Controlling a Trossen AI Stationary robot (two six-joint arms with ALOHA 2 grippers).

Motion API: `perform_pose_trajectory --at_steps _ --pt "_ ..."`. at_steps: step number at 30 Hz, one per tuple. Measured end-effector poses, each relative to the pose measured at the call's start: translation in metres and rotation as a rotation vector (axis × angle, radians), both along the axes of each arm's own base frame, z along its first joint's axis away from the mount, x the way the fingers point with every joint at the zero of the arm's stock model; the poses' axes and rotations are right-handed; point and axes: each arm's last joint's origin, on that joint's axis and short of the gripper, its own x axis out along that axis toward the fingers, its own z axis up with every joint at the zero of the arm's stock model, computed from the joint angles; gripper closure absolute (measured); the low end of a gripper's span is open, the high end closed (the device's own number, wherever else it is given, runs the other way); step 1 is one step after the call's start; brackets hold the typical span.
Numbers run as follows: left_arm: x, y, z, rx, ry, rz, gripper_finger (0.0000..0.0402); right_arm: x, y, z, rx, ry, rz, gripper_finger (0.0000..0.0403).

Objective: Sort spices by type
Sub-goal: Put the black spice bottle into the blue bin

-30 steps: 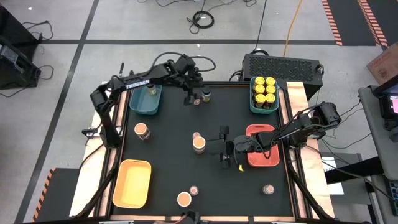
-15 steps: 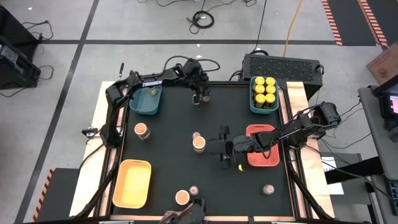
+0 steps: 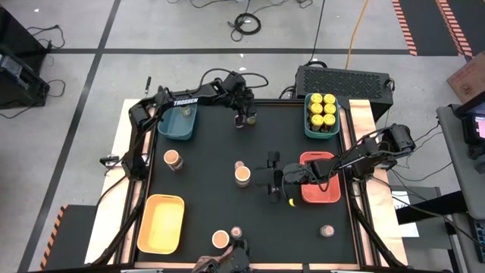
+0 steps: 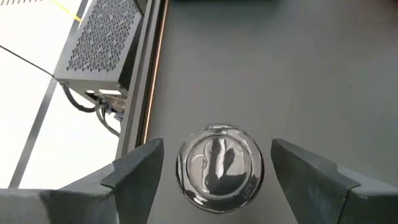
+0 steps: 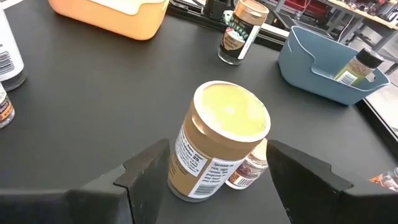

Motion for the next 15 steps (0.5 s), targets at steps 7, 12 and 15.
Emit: perform_pose_trajectory --at_steps 7,12,15 --pt "-0.0012 -0.0006 -0.0013 -0.009 0.017 0.001 0.0103 0.0000 0.0000 0.0000 0.004 0.000 0.000 0.0142" --pt "-0.0013 -0.0007 -0.0015 -0.010 0.020 0.001 0.0103 0.0000 0.0000 0.0000 0.004 0.000 0.000 0.0142" --pt "-0.0013 -0.0008 -0.0038 -0.016 0.030 0.001 0.0103 0.0000 0.0000 0.0000 0.004 0.000 0.000 0.0142"
